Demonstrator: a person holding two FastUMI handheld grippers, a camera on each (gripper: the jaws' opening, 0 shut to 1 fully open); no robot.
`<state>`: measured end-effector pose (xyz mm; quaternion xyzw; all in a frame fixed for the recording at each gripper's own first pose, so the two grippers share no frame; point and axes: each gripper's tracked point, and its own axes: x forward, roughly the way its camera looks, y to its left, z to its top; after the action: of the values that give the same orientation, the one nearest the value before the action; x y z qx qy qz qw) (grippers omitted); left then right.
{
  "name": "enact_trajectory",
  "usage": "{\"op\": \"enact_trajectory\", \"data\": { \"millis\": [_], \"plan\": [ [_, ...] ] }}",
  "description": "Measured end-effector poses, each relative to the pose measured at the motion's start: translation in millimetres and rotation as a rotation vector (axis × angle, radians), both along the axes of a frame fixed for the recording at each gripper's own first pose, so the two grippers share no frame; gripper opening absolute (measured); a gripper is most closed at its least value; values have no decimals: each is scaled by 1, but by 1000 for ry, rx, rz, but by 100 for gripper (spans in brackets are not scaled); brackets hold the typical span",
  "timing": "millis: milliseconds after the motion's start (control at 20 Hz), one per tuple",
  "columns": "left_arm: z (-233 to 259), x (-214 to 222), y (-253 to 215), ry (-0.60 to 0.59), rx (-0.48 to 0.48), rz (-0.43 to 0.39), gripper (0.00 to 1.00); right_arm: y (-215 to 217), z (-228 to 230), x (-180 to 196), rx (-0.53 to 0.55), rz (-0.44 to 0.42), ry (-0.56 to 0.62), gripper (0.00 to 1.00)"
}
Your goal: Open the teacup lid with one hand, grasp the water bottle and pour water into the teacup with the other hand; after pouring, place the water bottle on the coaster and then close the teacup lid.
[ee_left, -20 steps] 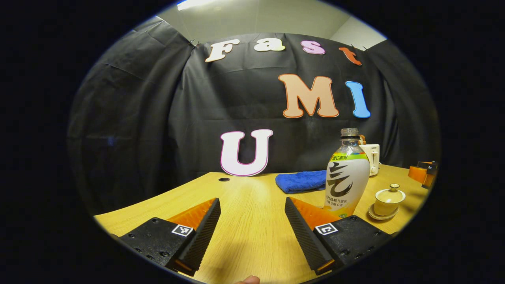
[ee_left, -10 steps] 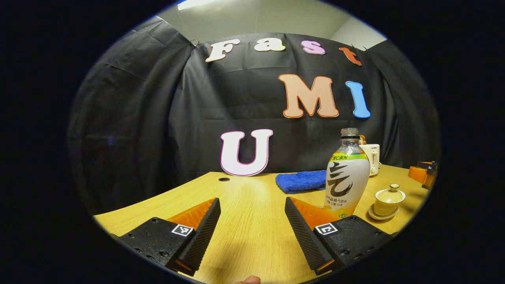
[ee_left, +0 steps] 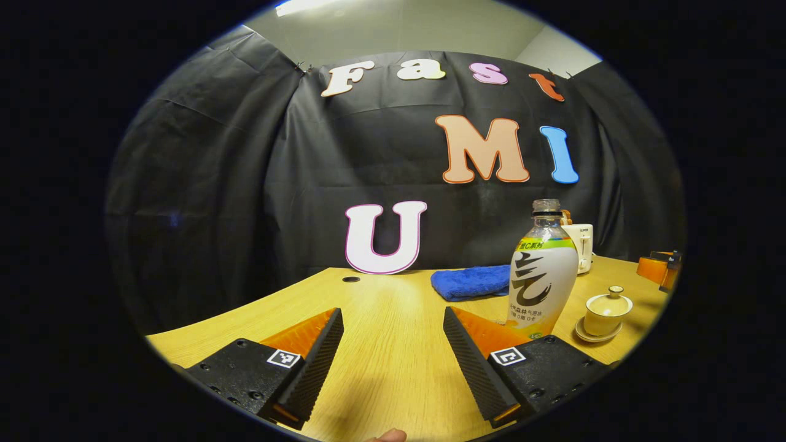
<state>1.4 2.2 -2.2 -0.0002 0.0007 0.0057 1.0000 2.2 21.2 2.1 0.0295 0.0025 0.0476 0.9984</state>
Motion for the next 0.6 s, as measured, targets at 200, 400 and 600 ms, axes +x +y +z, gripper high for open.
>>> {"op": "enact_trajectory", "data": {
  "millis": [200,400,600],
  "plan": [
    [0,0,0,0,0,4,96,19,1,2,23,59,31,95],
    [-1,0,1,1,-1,4,95,41,8,1,14,114,24,95],
    [0,-1,1,1,-1,4,96,65,3,1,-46,166,43,96]
  ]
}}
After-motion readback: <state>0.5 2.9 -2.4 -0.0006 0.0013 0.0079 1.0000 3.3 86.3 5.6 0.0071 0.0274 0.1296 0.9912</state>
